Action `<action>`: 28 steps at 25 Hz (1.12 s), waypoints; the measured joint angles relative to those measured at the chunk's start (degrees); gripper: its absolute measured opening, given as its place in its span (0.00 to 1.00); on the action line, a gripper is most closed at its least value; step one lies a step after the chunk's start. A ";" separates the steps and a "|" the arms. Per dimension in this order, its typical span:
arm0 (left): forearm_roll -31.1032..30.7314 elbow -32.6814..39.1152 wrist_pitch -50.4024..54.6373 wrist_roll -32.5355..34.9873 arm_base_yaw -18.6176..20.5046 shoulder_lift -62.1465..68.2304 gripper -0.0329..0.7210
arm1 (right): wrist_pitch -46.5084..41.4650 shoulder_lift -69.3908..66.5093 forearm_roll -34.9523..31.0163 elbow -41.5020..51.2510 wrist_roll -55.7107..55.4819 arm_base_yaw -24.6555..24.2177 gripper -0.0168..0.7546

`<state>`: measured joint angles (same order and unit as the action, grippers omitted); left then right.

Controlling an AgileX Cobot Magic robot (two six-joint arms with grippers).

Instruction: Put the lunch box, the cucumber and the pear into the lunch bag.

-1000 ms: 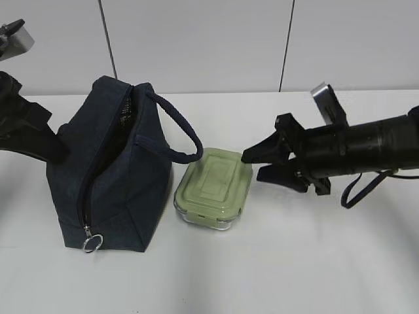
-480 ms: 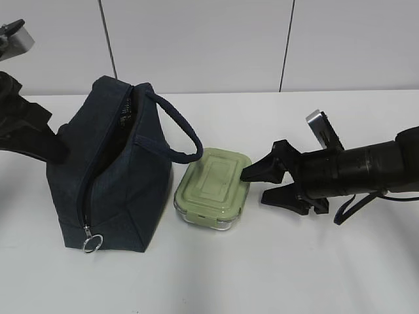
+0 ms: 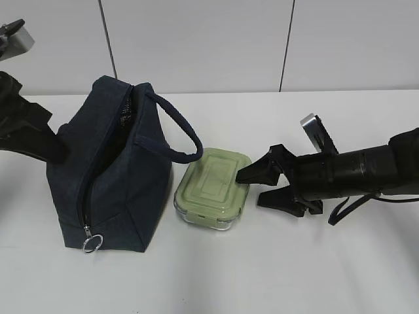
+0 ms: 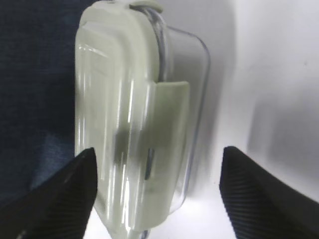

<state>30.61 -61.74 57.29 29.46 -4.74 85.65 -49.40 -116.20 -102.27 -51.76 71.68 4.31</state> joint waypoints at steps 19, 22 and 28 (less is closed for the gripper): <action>-0.25 0.00 -0.14 0.05 0.00 0.00 0.05 | 8.19 -0.10 -0.09 -5.12 0.00 5.70 0.78; -0.27 0.00 -0.17 0.05 0.00 0.00 0.05 | 8.34 -0.64 -0.09 -5.12 0.00 5.70 0.78; -0.55 0.00 -0.28 0.05 0.00 0.00 0.05 | 4.36 -3.83 -0.74 -5.25 0.00 5.70 0.75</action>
<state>30.05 -61.74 57.01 29.51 -4.74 85.65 -45.04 -120.03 -103.00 -57.02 71.68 10.01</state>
